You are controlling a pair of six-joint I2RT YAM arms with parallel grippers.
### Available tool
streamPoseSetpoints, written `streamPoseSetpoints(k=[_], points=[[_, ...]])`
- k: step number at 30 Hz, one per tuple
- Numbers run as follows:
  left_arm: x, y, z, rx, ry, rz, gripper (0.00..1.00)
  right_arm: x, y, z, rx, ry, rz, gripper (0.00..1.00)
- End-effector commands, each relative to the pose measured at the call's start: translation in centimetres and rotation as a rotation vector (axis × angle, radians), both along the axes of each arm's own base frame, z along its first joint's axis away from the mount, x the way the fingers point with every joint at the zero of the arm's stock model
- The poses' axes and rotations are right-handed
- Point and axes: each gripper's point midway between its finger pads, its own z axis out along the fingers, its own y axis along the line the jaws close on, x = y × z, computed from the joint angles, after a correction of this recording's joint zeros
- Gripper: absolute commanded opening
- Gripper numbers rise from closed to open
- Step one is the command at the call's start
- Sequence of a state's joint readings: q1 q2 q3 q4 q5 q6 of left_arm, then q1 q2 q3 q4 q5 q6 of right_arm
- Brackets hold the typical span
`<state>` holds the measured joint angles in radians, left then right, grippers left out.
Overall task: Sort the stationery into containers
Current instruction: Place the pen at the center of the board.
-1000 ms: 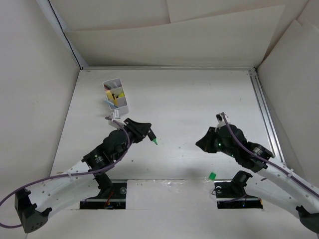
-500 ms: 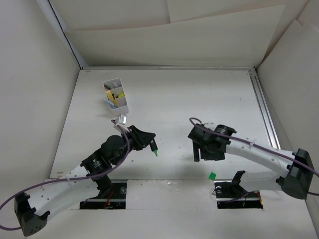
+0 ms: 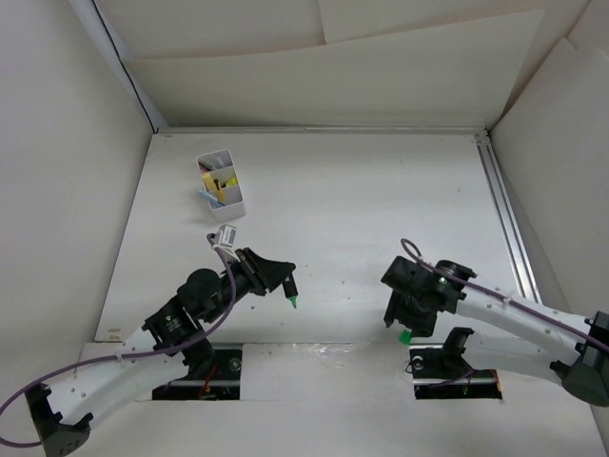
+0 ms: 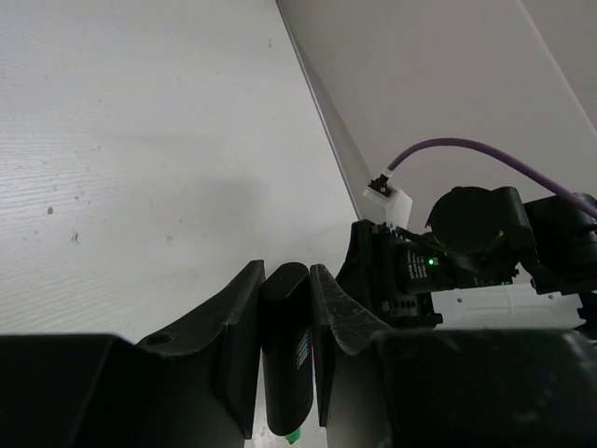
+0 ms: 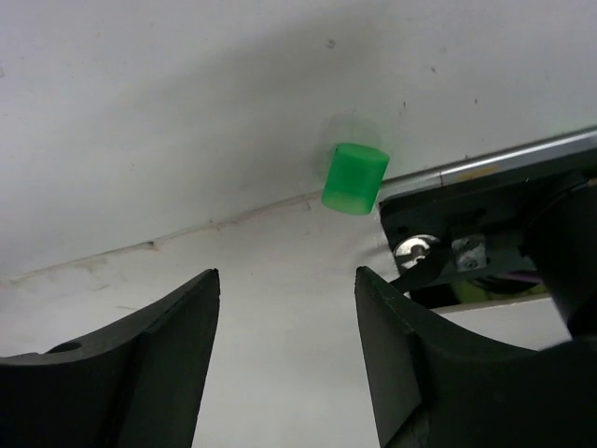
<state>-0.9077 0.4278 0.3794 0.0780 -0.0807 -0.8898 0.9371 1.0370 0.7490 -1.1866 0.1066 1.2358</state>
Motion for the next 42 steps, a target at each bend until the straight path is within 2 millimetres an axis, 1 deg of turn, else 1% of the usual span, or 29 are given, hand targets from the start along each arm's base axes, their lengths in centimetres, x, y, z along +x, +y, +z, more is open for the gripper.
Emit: streamPoseSetpoints(k=[1, 4, 7, 11, 12, 13, 14, 15, 16, 17, 18, 20, 21, 22, 25, 27, 28, 30, 31, 33, 34, 35, 36, 37, 38, 39, 40, 41, 42], points=[[-0.5, 0.1, 2.2, -0.04, -0.081, -0.031, 0.0, -0.3, 0.8, 0.5, 0.09, 0.007, -0.245, 0.64], [-0.5, 0.4, 2.0, -0.025, -0.082, -0.02, 0.0, 0.4, 0.6, 0.2, 0.083, -0.022, -0.311, 0.61], [-0.5, 0.5, 2.8, -0.045, -0.11, -0.02, 0.0, 0.5, 0.8, -0.3, 0.061, -0.007, -0.347, 0.58], [-0.5, -0.8, 1.4, -0.012, -0.091, -0.069, 0.0, 2.3, 2.4, -0.5, 0.126, -0.069, -0.407, 0.5], [-0.5, -1.4, 1.3, -0.01, -0.087, -0.09, 0.0, 3.0, 2.7, 0.4, 0.145, -0.105, -0.41, 0.41], [-1.0, -2.0, 0.5, -0.005, -0.078, -0.133, 0.0, 4.0, 1.8, 1.1, 0.109, -0.168, -0.419, 0.38], [-1.3, -2.4, -0.5, 0.002, -0.069, -0.16, 0.0, 5.4, 2.2, 3.6, 0.134, -0.237, -0.415, 0.38], [-1.3, -3.2, -0.4, -0.014, -0.081, -0.187, 0.0, 6.3, 1.8, 4.7, 0.105, -0.29, -0.376, 0.37], [-2.3, -4.1, -0.3, -0.027, -0.087, -0.258, 0.0, 7.6, 0.5, 5.8, 0.049, -0.363, -0.381, 0.35], [-2.8, -4.7, -0.5, -0.019, -0.094, -0.297, 0.0, 8.7, 0.8, 8.1, 0.081, -0.417, -0.388, 0.34], [-3.2, -5.4, -0.3, -0.014, -0.099, -0.338, 0.0, 9.5, 0.7, 9.0, 0.07, -0.447, -0.367, 0.34], [-4.9, -7.9, -1.6, 0.031, -0.081, -0.455, 0.0, 11.7, 0.1, 11.0, 0.076, -0.53, -0.391, 0.34], [-5.3, -9.0, -1.1, 0.046, -0.11, -0.49, 0.0, 12.5, 0.1, 12.1, 0.095, -0.558, -0.389, 0.34], [-7.1, -10.8, -2.9, 0.1, -0.081, -0.569, 0.0, 13.1, -0.5, 12.8, 0.082, -0.59, -0.361, 0.35], [-8.3, -13.7, -3.4, 0.146, -0.084, -0.62, 0.0, 15.3, -2.4, 14.4, 0.056, -0.656, -0.351, 0.39], [-9.4, -16.1, -4.9, 0.187, -0.052, -0.68, 0.0, 16.1, -3.4, 15.1, 0.044, -0.687, -0.358, 0.39], [-9.7, -16.9, -5.4, 0.202, -0.041, -0.696, 0.0, 16.6, -3.4, 16.0, 0.048, -0.714, -0.342, 0.39], [-9.7, -18.1, -8.4, 0.291, 0.01, -0.714, 0.0, 17.5, -3.6, 16.7, 0.048, -0.739, -0.3, 0.41], [-8.9, -18.7, -8.4, 0.298, 0.023, -0.678, 0.0, 17.6, -3.7, 17.0, 0.056, -0.751, -0.293, 0.41], [-7.5, -18.4, -8.9, 0.32, 0.045, -0.598, 0.0, 17.5, -3.9, 17.3, 0.063, -0.773, -0.268, 0.41], [-6.0, -17.3, -9.8, 0.334, 0.068, -0.503, 0.0, 17.6, -3.7, 17.7, 0.087, -0.797, -0.262, 0.41], [-4.9, -16.5, -10.0, 0.341, 0.079, -0.448, 0.0, 17.3, -3.6, 17.0, 0.095, -0.789, -0.245, 0.41], [-2.6, -15.1, -9.5, 0.33, 0.088, -0.35, 0.0, 17.0, -3.8, 17.3, 0.11, -0.817, -0.24, 0.41], [-0.4, -13.2, -10.3, 0.366, 0.111, -0.233, 0.0, 16.8, -3.2, 17.4, 0.151, -0.823, -0.219, 0.41], [0.8, -11.3, -11.5, 0.381, 0.148, -0.163, 0.0, 16.5, -3.1, 16.4, 0.155, -0.814, -0.198, 0.42], [2.2, -9.9, -11.7, 0.371, 0.165, -0.098, 0.0, 16.2, -3.0, 16.7, 0.178, -0.832, -0.183, 0.42], [5.2, -7.4, -11.6, 0.341, 0.192, 0.013, 0.0, 16.0, -2.8, 16.5, 0.193, -0.834, -0.178, 0.42], [6.5, -6.1, -11.5, 0.309, 0.203, 0.061, 0.0, 16.0, -2.3, 16.6, 0.22, -0.843, -0.154, 0.42], [7.4, -4.5, -12.4, 0.292, 0.234, 0.11, 0.0, 15.8, -2.2, 16.0, 0.229, -0.838, -0.148, 0.42]])
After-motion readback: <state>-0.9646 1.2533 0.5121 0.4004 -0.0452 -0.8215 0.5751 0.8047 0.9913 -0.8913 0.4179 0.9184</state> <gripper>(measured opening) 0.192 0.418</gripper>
